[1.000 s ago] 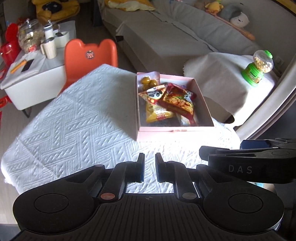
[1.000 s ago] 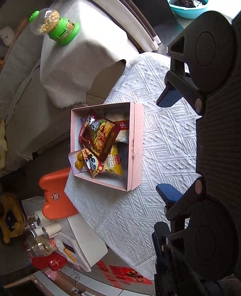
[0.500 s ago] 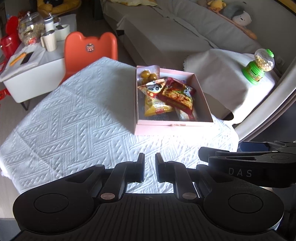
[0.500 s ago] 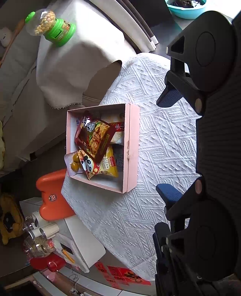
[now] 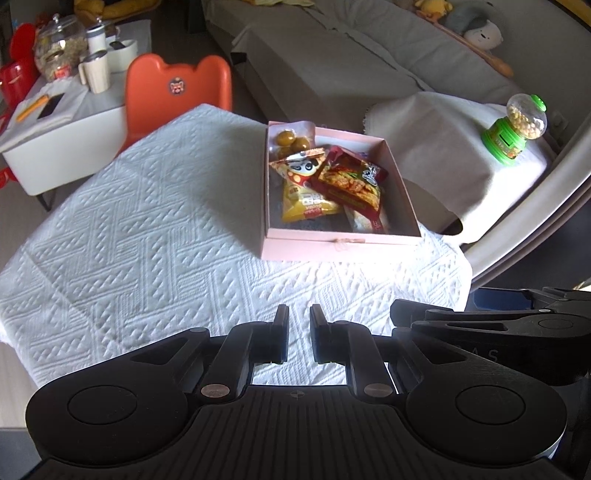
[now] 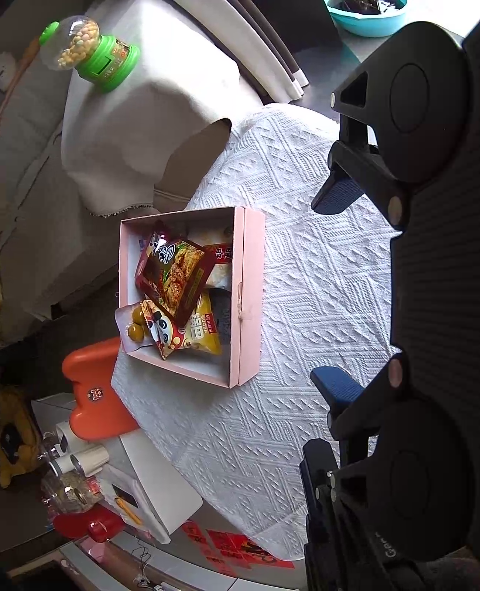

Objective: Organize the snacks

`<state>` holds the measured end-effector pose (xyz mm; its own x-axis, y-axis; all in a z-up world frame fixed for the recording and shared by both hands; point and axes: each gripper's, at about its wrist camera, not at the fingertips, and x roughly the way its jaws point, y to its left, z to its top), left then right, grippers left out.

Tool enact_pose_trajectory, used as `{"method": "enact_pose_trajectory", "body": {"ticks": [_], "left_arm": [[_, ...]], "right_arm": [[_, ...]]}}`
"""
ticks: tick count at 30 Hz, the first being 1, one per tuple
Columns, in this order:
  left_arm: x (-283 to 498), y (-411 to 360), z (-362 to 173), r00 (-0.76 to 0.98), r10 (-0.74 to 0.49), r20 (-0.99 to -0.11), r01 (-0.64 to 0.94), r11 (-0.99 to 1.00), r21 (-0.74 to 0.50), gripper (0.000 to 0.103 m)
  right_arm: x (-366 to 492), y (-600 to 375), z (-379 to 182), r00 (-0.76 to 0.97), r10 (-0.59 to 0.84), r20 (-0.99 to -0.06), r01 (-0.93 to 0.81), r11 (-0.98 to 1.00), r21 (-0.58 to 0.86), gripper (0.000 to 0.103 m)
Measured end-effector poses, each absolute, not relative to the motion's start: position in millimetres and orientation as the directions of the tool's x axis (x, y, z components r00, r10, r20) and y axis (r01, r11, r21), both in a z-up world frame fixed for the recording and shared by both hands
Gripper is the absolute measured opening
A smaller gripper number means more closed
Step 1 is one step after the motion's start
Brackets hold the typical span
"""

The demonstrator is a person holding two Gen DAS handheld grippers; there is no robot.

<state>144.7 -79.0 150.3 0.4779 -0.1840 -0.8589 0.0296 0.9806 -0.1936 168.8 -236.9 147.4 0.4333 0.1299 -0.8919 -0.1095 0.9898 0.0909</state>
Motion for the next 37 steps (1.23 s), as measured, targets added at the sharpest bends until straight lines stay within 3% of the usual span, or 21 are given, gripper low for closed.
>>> {"method": "enact_pose_trajectory", "body": {"ticks": [37], "left_arm": [[144, -78, 141, 0.496, -0.203, -0.844, 0.065, 0.978, -0.197, 0.015]], "right_arm": [[174, -239, 137, 0.415, 0.119, -0.902, -0.104, 0.991, 0.082, 0.090]]}}
